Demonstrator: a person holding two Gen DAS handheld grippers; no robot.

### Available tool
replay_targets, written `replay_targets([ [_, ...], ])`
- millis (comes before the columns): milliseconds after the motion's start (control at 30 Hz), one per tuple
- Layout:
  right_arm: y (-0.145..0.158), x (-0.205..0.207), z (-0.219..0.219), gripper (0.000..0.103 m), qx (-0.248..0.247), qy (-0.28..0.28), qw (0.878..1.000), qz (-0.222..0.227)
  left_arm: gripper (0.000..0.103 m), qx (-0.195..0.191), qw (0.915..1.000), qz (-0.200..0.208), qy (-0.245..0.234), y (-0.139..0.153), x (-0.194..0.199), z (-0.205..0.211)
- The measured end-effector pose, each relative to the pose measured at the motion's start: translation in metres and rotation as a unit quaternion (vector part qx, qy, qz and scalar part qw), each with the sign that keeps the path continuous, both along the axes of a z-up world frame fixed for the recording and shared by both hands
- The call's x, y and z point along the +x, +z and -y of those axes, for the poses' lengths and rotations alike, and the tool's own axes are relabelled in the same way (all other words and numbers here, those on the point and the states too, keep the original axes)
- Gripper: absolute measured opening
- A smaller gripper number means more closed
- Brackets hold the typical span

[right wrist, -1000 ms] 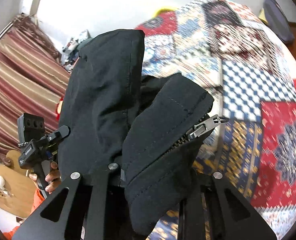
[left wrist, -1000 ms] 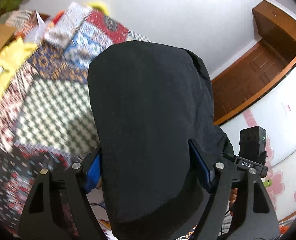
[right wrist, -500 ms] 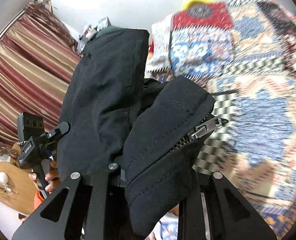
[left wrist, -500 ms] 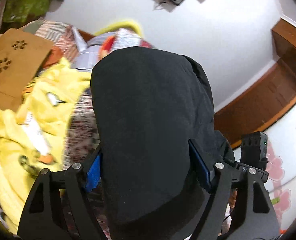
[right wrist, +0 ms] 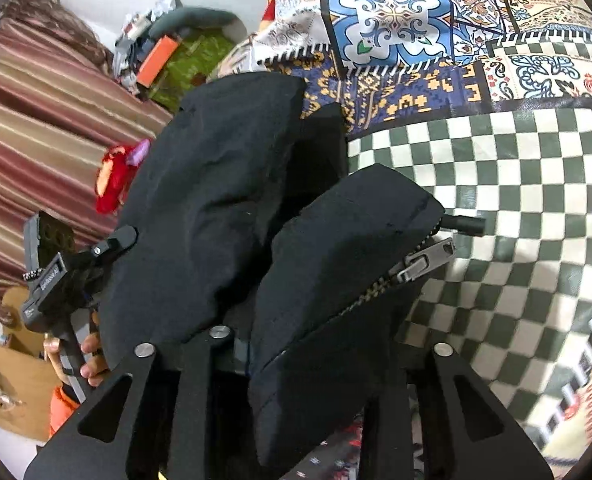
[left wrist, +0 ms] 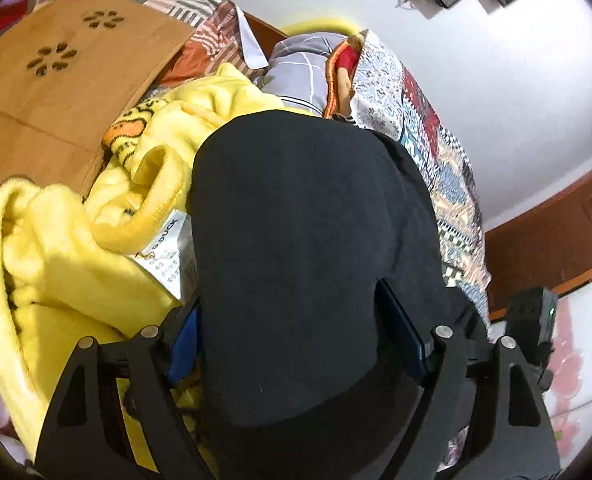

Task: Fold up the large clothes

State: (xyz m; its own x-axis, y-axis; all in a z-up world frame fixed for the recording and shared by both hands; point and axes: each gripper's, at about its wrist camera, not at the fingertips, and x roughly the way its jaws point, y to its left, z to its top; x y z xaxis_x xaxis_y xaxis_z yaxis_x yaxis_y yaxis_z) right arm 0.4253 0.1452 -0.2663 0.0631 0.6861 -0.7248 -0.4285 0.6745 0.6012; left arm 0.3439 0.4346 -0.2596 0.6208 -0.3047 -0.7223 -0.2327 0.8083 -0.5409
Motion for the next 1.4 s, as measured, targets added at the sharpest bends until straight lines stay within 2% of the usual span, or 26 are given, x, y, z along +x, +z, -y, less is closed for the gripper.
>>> replay_targets([
  [100, 0.005, -0.005, 0.003, 0.040, -0.056, 0.035, 0.998, -0.005, 0.081, 0.014, 0.9998, -0.008, -0.010, 0.005, 0.001, 0.006],
  [133, 0.009, -0.006, 0.008, 0.049, -0.079, 0.037, 0.996, 0.001, 0.081, 0.020, 0.9997, -0.012, -0.008, 0.007, -0.001, 0.007],
  [200, 0.021, -0.012, 0.020, 0.061, -0.116, 0.036, 0.992, 0.038, 0.081, 0.036, 0.9992, -0.018, 0.000, 0.014, -0.005, 0.010],
  [233, 0.031, -0.018, 0.026, 0.062, -0.124, 0.041, 0.990, 0.062, 0.081, 0.051, 0.9985, -0.022, 0.002, 0.019, -0.007, 0.014],
  [267, 0.037, -0.020, 0.034, 0.062, -0.130, 0.041, 0.988, 0.079, 0.081, 0.067, 0.9975, -0.024, 0.004, 0.023, -0.008, 0.017],
  [333, 0.055, -0.026, 0.042, 0.062, -0.147, 0.020, 0.982, 0.117, 0.080, 0.134, 0.9908, -0.018, 0.003, 0.042, -0.015, 0.032],
  [400, 0.069, -0.024, 0.035, 0.062, -0.137, 0.011, 0.980, 0.144, 0.080, 0.177, 0.9842, 0.003, 0.001, 0.060, -0.025, 0.044],
  [467, 0.076, -0.025, 0.026, 0.063, -0.116, 0.013, 0.981, 0.157, 0.081, 0.193, 0.9807, 0.029, -0.010, 0.075, -0.035, 0.056],
  [567, 0.080, -0.035, 0.001, 0.064, -0.101, 0.029, 0.978, 0.181, 0.081, 0.189, 0.9801, 0.051, -0.033, 0.083, -0.045, 0.075],
  [667, 0.062, -0.041, -0.032, 0.066, -0.105, 0.055, 0.975, 0.188, 0.081, 0.202, 0.9782, 0.034, -0.031, 0.069, -0.045, 0.086],
  [767, 0.032, -0.046, -0.047, 0.067, -0.123, 0.073, 0.975, 0.170, 0.083, 0.220, 0.9749, -0.014, -0.031, 0.038, -0.036, 0.088],
  [833, 0.013, -0.044, -0.050, 0.067, -0.122, 0.069, 0.978, 0.152, 0.092, 0.239, 0.9705, -0.016, -0.028, 0.023, -0.035, 0.086],
  [933, 0.002, -0.041, -0.036, 0.068, -0.109, 0.066, 0.984, 0.126, 0.093, 0.241, 0.9701, -0.013, -0.023, 0.019, -0.035, 0.086],
  [1033, 0.016, -0.043, -0.022, 0.068, -0.109, 0.064, 0.984, 0.124, 0.090, 0.235, 0.9717, -0.021, -0.014, 0.026, -0.039, 0.087],
  [1133, 0.040, -0.053, -0.010, 0.068, -0.128, 0.050, 0.977, 0.163, 0.086, 0.224, 0.9745, -0.017, -0.008, 0.043, -0.050, 0.091],
  [1267, 0.078, -0.072, 0.013, 0.068, -0.112, 0.029, 0.972, 0.205, 0.086, 0.247, 0.9688, 0.021, 0.004, 0.081, -0.078, 0.107],
  [1400, 0.125, -0.096, 0.041, 0.068, -0.075, 0.005, 0.968, 0.239, 0.086, 0.270, 0.9599, 0.072, 0.015, 0.132, -0.114, 0.129],
])
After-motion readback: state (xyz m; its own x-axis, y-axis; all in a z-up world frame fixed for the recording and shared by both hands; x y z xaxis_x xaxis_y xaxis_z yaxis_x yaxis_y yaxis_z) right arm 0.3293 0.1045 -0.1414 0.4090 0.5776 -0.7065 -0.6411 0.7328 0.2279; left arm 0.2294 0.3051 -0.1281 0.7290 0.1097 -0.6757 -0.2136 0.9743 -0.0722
